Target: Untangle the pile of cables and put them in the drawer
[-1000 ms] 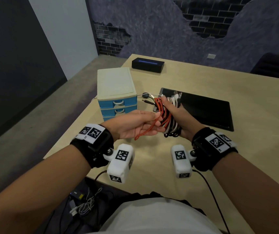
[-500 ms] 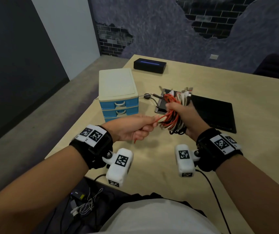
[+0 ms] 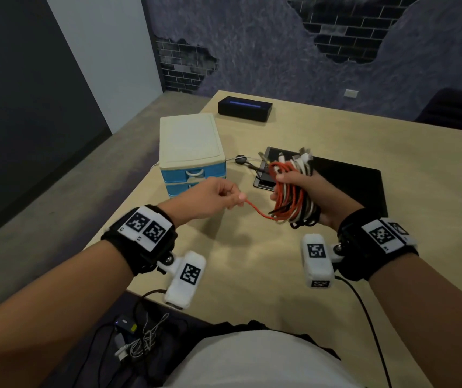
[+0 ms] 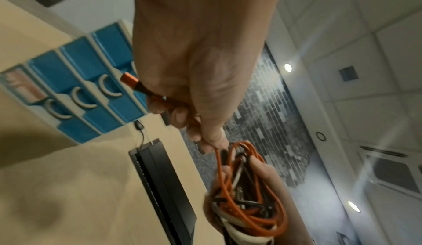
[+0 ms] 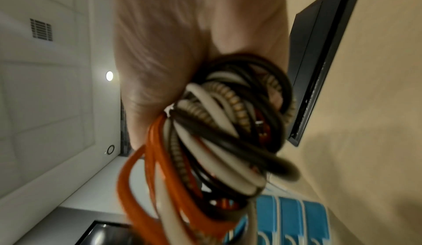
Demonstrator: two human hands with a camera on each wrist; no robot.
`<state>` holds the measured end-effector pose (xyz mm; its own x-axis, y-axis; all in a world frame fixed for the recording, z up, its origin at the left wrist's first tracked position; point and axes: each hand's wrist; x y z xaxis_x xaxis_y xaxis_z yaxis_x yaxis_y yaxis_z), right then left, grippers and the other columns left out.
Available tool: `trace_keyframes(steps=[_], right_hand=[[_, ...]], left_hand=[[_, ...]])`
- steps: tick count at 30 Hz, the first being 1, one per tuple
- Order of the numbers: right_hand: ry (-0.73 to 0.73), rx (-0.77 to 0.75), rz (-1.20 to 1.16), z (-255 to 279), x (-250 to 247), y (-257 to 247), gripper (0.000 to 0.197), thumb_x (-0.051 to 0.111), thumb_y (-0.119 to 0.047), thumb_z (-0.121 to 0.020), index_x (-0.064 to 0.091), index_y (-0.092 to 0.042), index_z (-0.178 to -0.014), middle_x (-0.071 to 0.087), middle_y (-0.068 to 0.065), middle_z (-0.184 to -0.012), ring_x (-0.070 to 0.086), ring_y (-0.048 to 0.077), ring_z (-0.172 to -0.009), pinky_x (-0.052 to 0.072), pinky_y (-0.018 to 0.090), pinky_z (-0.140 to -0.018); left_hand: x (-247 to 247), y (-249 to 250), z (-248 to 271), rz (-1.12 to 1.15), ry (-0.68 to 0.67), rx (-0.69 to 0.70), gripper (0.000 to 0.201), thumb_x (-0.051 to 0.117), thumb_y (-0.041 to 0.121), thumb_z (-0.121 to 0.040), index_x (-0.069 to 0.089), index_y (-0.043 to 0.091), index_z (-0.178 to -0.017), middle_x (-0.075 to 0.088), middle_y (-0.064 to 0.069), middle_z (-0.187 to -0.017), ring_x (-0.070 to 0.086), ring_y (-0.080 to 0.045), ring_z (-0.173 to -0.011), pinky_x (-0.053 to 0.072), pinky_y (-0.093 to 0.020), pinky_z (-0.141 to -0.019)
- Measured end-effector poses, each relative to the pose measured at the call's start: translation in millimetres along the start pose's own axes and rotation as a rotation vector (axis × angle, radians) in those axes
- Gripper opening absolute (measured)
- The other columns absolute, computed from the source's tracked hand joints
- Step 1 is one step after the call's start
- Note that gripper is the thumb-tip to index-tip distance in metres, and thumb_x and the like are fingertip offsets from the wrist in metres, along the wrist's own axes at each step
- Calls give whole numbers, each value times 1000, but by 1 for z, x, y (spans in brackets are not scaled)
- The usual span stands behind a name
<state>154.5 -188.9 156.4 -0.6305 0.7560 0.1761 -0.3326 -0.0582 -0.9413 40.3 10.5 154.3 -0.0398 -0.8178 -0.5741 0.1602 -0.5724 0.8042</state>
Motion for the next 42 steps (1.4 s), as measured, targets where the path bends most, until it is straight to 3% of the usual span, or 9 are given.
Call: trace_keyframes(steps=[5, 9, 12, 17, 22, 28, 32, 38, 42], right_hand=[[-139, 66, 52, 5, 23, 5, 34, 64, -14, -90, 58, 0, -121, 69, 16, -91, 70, 26, -82, 62, 37, -73], [-188, 159, -52, 5, 25, 11, 35, 65, -23, -88, 63, -2, -116, 69, 12, -94, 66, 28, -93, 54, 41, -90], [-158, 123, -20, 5, 28, 13, 17, 61, -15, -91, 63, -3, -103, 66, 9, -83, 65, 20, -76, 58, 31, -75], [38, -6, 176, -1, 25, 17, 27, 64, -2, -81, 58, -2, -107, 54, 15, -83, 60, 20, -66, 55, 34, -64], [140, 55, 137, -3, 9, 19, 47, 68, -7, -82, 46, -7, -124, 60, 14, -92, 65, 23, -72, 59, 36, -65], [25, -4, 61, -1, 20, 18, 45, 68, -5, -85, 50, 0, -126, 65, 19, -93, 69, 24, -75, 61, 34, -68], [82, -40, 108, -1, 27, 15, 52, 76, -10, -81, 47, -14, -125, 67, 14, -108, 71, 27, -93, 60, 40, -79], [12, -52, 140, 0, 39, 13, 66, 79, -12, -79, 40, -20, -132, 63, 10, -120, 69, 21, -101, 59, 33, -82], [5, -40, 146, -5, 45, 16, 81, 84, -13, -73, 35, -19, -136, 63, 11, -120, 70, 23, -101, 57, 41, -88]], left_hand=[[13, 12, -14, -57, 157, 120, 23, 61, 30, -91, 64, 12, -78, 53, 11, -61, 47, 6, -51, 38, -10, -54], [21, 10, -16, -60, 262, 144, 22, 64, 33, -88, 59, 26, -67, 64, 8, -67, 53, -3, -62, 45, -25, -63], [24, 11, -15, -105, 313, 122, 25, 66, 36, -86, 56, 28, -64, 60, 10, -64, 48, -2, -57, 39, -22, -56], [10, 10, -9, -105, 99, -1, 28, 53, 36, -95, 62, 17, -77, 47, 8, -57, 39, 0, -42, 34, -16, -45], [-3, 3, 3, 358, -203, -146, 28, 42, 25, -101, 62, 7, -94, 44, 2, -64, 36, -6, -45, 35, -15, -47], [-1, 13, -5, 843, -102, -379, 24, 42, 18, -101, 60, 10, -87, 60, 4, -63, 59, -3, -52, 53, -15, -53], [-2, 16, -7, 1033, -25, -449, 19, 41, 13, -101, 59, 5, -100, 69, -1, -76, 72, -12, -70, 60, -23, -68], [5, 18, -13, 972, -40, -470, 22, 46, 8, -97, 62, 14, -82, 60, -4, -84, 55, -10, -76, 49, -25, -85], [8, 14, -16, 965, 28, -521, 19, 55, 18, -95, 64, 19, -79, 57, 0, -80, 51, -7, -71, 49, -18, -65]])
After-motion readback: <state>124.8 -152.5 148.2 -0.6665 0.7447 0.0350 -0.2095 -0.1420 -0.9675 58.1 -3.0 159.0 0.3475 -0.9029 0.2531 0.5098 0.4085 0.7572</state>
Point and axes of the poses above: each hand's wrist, its own z-axis away from the middle knuckle, its own x-axis out of the palm, y = z × x
